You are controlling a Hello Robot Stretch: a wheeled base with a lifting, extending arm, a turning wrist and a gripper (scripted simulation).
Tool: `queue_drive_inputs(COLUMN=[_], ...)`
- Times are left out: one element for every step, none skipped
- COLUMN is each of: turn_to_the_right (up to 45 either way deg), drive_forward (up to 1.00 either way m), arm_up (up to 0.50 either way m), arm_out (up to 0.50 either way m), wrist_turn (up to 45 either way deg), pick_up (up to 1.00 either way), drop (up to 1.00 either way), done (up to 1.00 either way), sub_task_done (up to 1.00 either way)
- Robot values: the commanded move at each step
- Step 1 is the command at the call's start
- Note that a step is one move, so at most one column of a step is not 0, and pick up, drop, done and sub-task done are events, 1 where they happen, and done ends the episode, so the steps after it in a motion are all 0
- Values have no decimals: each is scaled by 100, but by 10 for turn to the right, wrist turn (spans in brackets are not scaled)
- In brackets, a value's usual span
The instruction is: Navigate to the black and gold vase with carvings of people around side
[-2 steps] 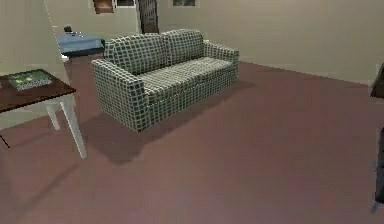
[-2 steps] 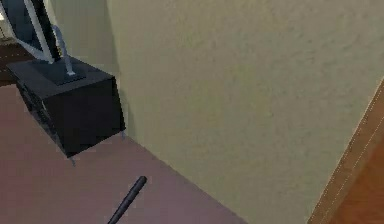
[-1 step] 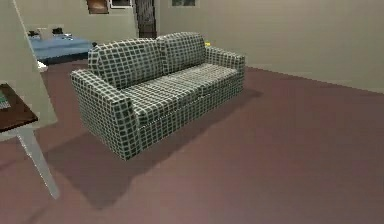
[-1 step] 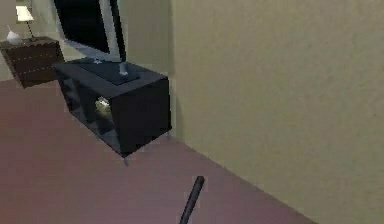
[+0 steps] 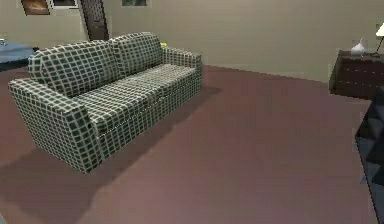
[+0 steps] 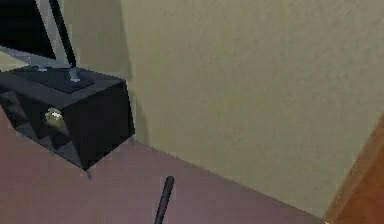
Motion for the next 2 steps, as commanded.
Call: queue_drive_inputs(turn_to_the_right=[0,180], drive_forward=[80,0], arm_up=[0,0], arm_out=[0,0], wrist_turn=[0,0], pick_up=[0,0], drop=[0,0], done=[0,0], sub_task_done=[0,0])
